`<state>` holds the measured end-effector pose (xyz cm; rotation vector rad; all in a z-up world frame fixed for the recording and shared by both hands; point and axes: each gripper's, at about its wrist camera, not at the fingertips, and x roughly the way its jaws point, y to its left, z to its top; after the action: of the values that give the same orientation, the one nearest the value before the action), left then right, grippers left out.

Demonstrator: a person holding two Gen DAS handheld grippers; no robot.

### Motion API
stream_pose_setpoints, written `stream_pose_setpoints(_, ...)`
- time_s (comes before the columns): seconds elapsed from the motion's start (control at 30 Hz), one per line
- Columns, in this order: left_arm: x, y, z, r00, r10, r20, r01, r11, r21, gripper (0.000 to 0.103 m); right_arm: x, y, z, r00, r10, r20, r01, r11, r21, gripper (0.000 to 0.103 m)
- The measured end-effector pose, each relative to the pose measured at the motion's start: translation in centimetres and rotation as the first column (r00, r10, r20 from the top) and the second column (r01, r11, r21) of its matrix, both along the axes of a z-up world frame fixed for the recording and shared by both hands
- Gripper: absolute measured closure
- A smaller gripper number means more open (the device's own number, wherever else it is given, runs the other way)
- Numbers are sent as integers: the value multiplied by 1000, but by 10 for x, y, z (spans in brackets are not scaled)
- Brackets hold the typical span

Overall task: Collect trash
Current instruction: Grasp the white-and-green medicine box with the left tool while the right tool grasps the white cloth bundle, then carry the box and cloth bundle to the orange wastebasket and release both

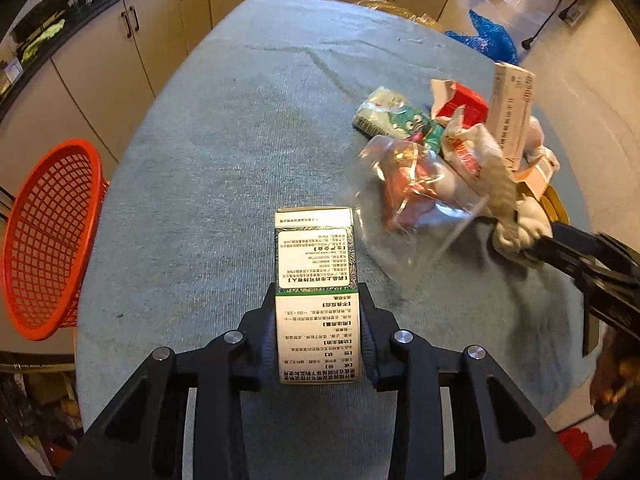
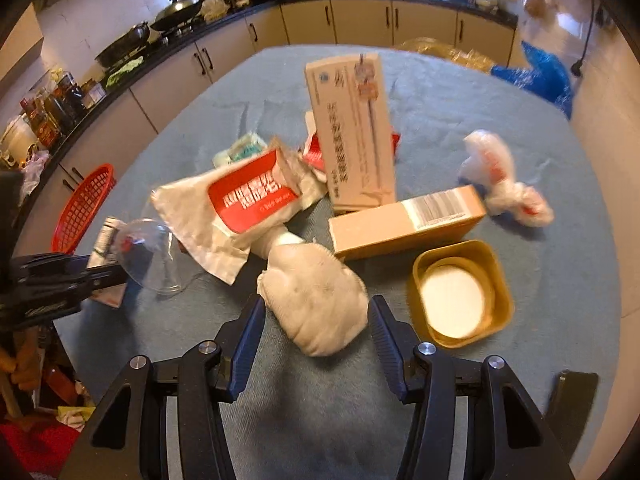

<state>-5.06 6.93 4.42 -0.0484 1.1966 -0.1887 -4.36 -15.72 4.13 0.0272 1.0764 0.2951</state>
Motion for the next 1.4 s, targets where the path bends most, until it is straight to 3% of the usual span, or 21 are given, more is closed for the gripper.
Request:
stream_pose_setpoints(0.1,-8,0,5,1000,-2,24,1,1000,10,69,7,2,-12,1000,4,-25,-3,1000,15,46)
stream_pose_setpoints(0.27,-18,-2,12,999,-14,52,13,1000,25,69,5,1,-15,1000,-2,-31,3,999,38,80)
stream_pose_setpoints(0.6,-26,-8,22,995,-7,103,4,1000,30,69,-31,-9,8,1000,-17,1,17,996,85,81)
stream_pose_setpoints(0.83,-35,-5,32,992,44,120,-47,999,25,69,-45,-9,40,999,35,28,-38,993,113,81)
stream_pose_setpoints(1.0,-50,14,44,985,79,150,-82,996,18,69,-44,20,62,989,129,66,-136,984,115,81)
stream_pose_setpoints(1.4,-48,115,64,967,144,212,-146,989,-5,69,-23,133,84,978,200,66,-208,964,166,81)
